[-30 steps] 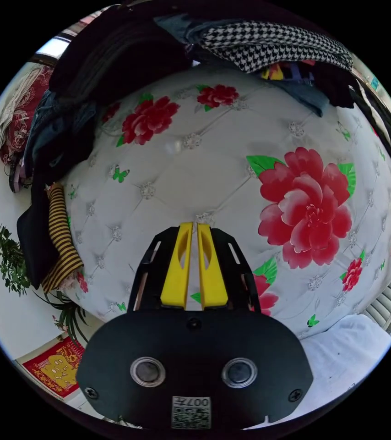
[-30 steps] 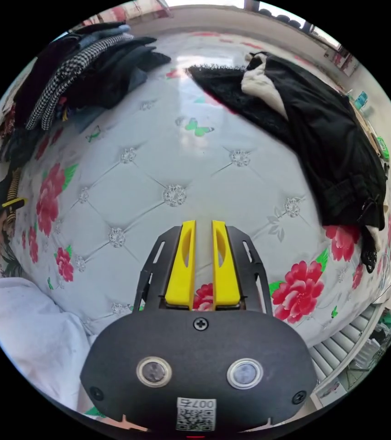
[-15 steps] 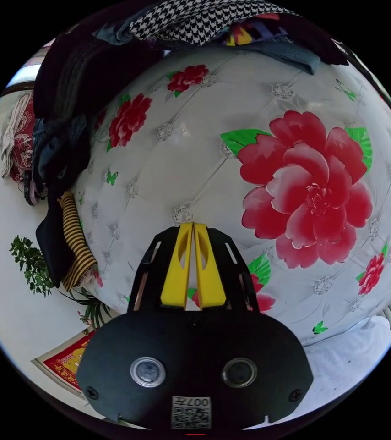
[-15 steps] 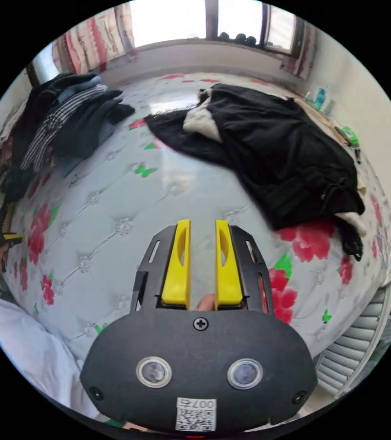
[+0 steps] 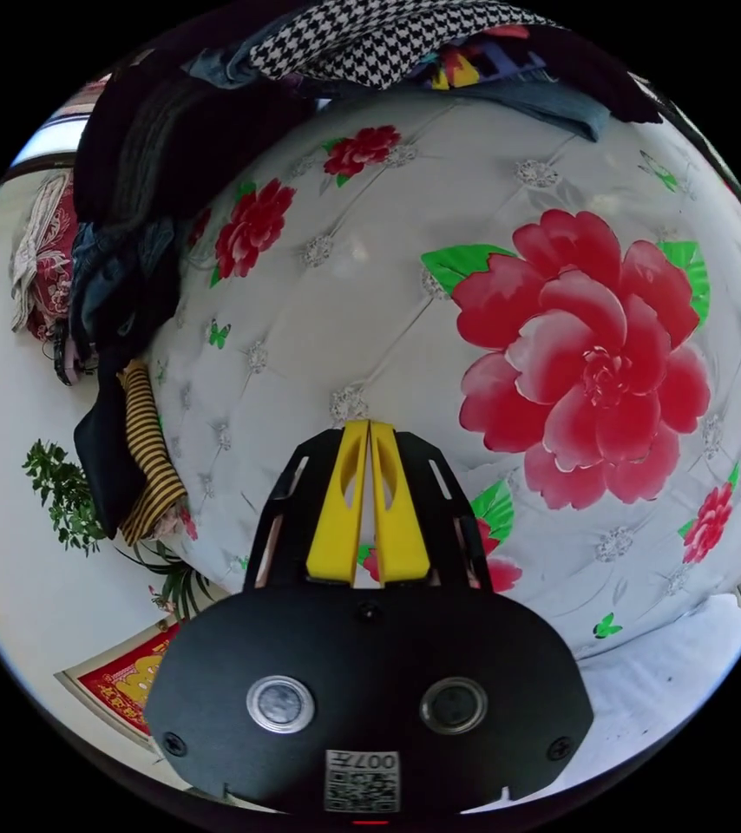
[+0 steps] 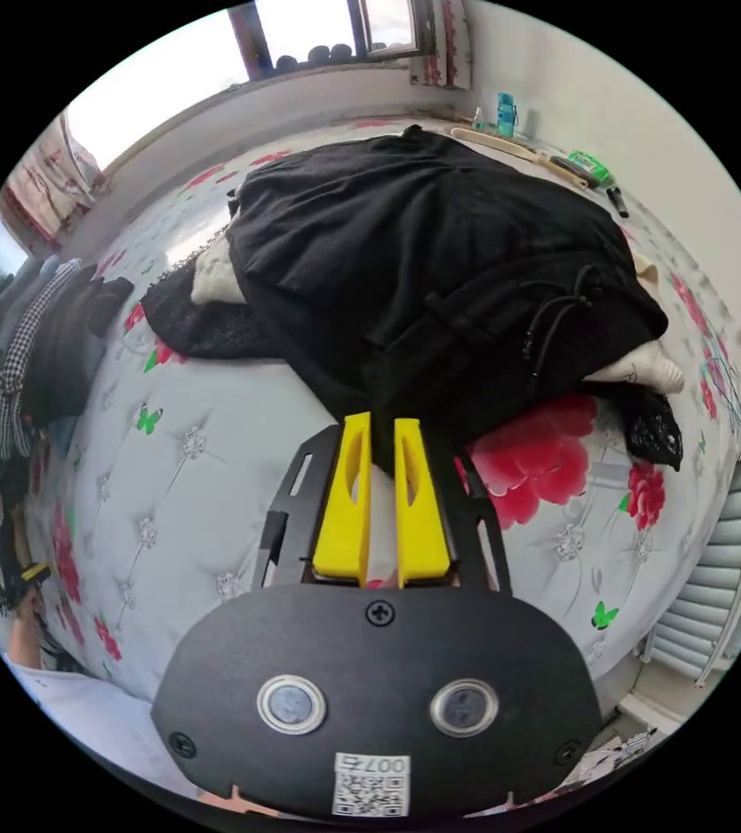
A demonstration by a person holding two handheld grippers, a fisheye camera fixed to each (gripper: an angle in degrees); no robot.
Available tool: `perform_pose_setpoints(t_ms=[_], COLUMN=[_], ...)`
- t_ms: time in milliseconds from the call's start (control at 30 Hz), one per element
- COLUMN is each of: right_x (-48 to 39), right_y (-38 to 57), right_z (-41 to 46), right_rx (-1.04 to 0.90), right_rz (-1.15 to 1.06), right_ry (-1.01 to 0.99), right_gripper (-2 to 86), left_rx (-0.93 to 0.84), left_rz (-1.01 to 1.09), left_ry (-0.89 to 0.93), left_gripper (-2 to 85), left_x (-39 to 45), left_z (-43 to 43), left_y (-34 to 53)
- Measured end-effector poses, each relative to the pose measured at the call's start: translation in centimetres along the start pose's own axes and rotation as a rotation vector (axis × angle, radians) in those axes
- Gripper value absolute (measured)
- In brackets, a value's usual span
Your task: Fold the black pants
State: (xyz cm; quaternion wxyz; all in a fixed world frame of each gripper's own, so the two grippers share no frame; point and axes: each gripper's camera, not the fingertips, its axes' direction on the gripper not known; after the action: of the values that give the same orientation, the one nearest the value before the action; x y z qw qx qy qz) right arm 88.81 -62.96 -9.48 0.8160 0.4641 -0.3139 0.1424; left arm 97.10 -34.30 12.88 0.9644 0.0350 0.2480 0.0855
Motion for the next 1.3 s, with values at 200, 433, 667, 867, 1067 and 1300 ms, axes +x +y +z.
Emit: perform_pose_setpoints(t_ms=[200,433,667,867,1067,1300], right_x=[-4.1,-15.9,-40.5,-59.9,-51.6,-26.7], right_y=[5.3,16.7,31.8,39.9,34.4,30.7], right_z=[-10.1,-22.8,-21.8,-19.6,-17.8,-14.8], right_rx=[0.135,0.078,-0.229,-0.378,-0.181,-0.104], right_rz=[-0.121,-0.499,-0.972,-1.333,-1.005,-0.288], right_ry=[-0.092,-0.43,-0.878,-0.88,-0.668,-0.223], right_gripper=[0.1,-0.1,0.1,0.2,3.0,7.6], left_rx=[0.117,0.268,0.284,0.307,0.414,0.376], left_rz=[-0.006,0.115,0.006,-0.31,-0.135,0.448], left_ry=[0.271,0.377,0.474,0.453,0.274,0.443], left_gripper=[-1.0,-1.0,-1.0,-0.8,2.6,7.4], left_x=[-3.5,-5.9,-11.8,-22.1,-22.5,-6.3], left_z=[-1.5,-3.4,-1.2,1.2,-1.7,-5.1], left_y=[4.7,13.2,20.0,26.5,29.0,22.6])
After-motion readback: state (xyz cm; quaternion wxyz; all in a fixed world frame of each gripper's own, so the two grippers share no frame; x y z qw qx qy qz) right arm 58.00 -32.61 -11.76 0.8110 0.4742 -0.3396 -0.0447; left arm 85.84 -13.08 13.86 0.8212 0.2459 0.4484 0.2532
